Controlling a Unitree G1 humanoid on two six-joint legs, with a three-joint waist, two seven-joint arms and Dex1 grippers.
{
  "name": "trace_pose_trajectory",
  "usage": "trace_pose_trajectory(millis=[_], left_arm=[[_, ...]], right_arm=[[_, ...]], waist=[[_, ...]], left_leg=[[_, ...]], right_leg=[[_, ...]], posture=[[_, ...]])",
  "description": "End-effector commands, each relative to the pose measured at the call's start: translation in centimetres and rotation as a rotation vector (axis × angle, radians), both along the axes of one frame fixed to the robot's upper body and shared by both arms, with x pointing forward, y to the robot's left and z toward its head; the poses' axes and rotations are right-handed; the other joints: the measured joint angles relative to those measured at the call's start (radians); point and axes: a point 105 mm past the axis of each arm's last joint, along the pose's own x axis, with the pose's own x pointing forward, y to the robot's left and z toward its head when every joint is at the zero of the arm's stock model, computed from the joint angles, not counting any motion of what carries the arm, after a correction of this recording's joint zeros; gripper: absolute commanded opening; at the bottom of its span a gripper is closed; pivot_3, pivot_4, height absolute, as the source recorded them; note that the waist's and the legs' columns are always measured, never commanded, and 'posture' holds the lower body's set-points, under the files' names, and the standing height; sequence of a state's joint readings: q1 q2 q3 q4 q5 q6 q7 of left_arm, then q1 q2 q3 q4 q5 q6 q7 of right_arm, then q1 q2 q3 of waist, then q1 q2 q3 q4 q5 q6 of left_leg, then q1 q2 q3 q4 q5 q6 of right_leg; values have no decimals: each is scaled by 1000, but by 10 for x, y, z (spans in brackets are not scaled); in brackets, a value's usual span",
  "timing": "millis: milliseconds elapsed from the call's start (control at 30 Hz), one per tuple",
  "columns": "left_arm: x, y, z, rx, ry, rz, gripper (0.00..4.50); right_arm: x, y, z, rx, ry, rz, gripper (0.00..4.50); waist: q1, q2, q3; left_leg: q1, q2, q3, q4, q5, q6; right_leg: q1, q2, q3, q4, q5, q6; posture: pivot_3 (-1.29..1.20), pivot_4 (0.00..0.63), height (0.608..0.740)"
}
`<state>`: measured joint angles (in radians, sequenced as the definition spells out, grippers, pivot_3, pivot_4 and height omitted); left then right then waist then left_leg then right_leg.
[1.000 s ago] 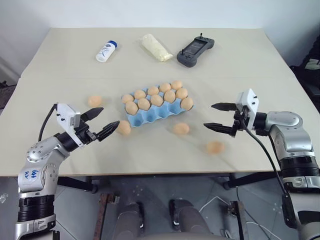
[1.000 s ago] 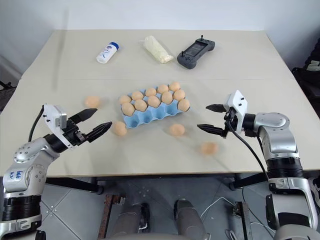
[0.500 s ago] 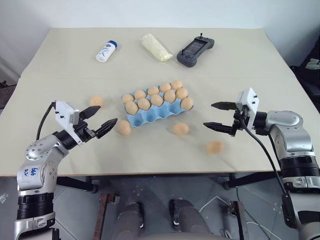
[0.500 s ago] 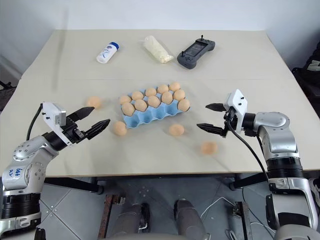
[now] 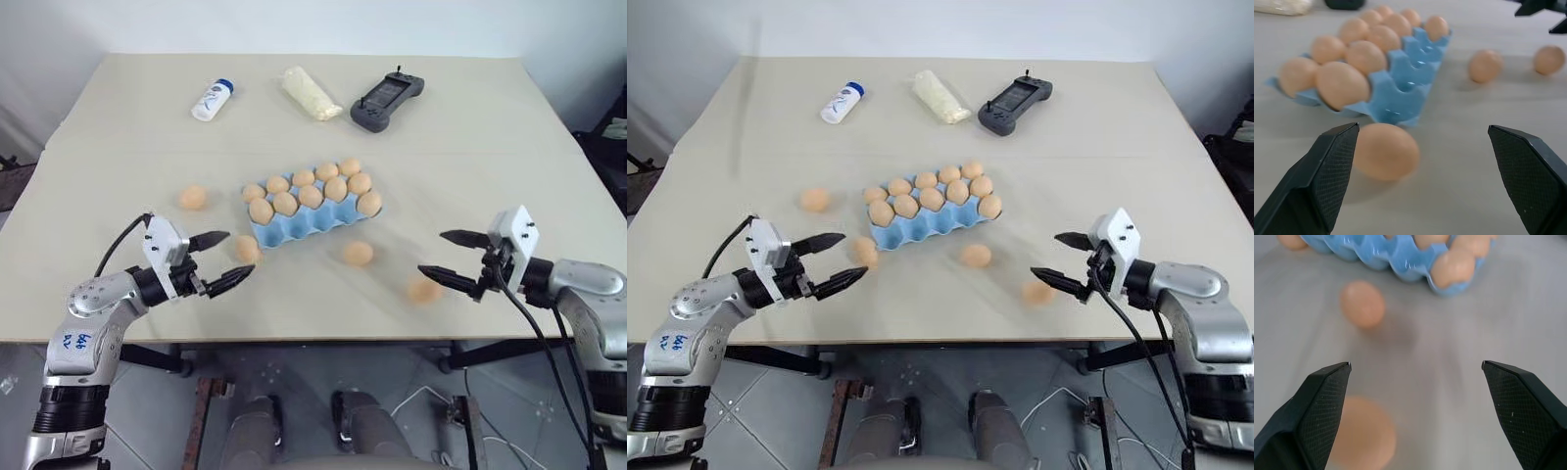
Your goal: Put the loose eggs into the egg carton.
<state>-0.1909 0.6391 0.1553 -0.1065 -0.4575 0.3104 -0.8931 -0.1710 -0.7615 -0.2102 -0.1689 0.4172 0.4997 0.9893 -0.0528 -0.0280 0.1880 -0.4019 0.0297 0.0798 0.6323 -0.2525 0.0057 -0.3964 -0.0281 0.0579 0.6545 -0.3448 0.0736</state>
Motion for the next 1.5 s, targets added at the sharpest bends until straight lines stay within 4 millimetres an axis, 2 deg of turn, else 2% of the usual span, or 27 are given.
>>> trace_pose_trajectory(millis=[33, 200, 267, 400, 733, 867, 967, 1100, 1167, 1333, 1500], left_arm=[[0, -5, 9, 18, -49, -61, 4483], [-1, -18, 8, -1, -48, -144, 4483], [-1, -24, 7, -11, -55, -179, 4483], [0, -32, 7, -35, -72, -212, 4483], [-7, -36, -19, 16, 16, -238, 4483], [-9, -39, -20, 13, 16, -242, 4483], [-10, -40, -19, 5, 11, -236, 4500], [-10, -40, -18, -8, 5, -226, 4500], [-11, -40, -17, -9, 6, -224, 4500], [-11, -37, -11, -24, -10, -202, 4500], [-9, -35, -5, -42, -31, -171, 4500]], right_arm=[[-11, 1, 13, 3, -37, -26, 4500], [-24, 3, 9, 20, -27, -52, 4500], [-25, 6, 2, 21, -17, -58, 4500], [-19, 12, -11, 24, 4, -64, 4500], [-5, 19, -34, -18, 51, -41, 4500], [-3, 18, -40, -45, 67, -34, 4500], [-4, 19, -40, -39, 68, -19, 3907], [-3, 18, -34, -23, 32, -26, 2531], [-3, 19, -29, -12, 19, -22, 2077], [2, 20, -7, 22, -49, -30, 1927], [21, 29, 25, 66, -152, -29, 1907]], waist=[[-3, 0, 0], [-1, 0, 0], [0, 0, 0], [-2, 0, 0], [0, 0, 0], [0, 0, 0], [0, 0, 0], [0, 0, 0], [0, 0, 0], [-1, 0, 0], [-3, 0, 0]], left_leg=[[0, 0, 0, 0, 0, 0], [1, 0, 0, 0, 1, 0], [0, 0, 0, 0, 1, 0], [0, 0, 0, 0, 1, 0], [1, 0, 0, 1, 2, 1], [1, 0, 0, 1, 2, 1], [1, 0, 0, 1, 2, 1], [1, 0, 0, 1, 2, 1], [1, 0, 0, 1, 2, 1], [1, 0, 0, 1, 2, 1], [1, 0, 0, 2, 2, 1]], right_leg=[[0, 0, 0, 0, 0, 0], [0, 0, 0, 1, 0, -1], [0, 0, 0, 1, 0, -1], [0, 1, 0, 1, 0, -1], [0, 1, 0, 2, 0, -1], [0, 1, 0, 2, 0, -1], [0, 1, 0, 2, 0, -1], [0, 1, 0, 2, 0, -1], [0, 1, 0, 2, 0, -1], [0, 1, 0, 2, 0, -1], [0, 1, 0, 3, 0, -1]], posture=[[0, 150, 740], [0, 150, 740], [0, 150, 740], [0, 150, 740], [0, 150, 740], [0, 150, 740], [0, 150, 740], [0, 150, 740], [0, 150, 740], [0, 150, 740], [0, 150, 740]])
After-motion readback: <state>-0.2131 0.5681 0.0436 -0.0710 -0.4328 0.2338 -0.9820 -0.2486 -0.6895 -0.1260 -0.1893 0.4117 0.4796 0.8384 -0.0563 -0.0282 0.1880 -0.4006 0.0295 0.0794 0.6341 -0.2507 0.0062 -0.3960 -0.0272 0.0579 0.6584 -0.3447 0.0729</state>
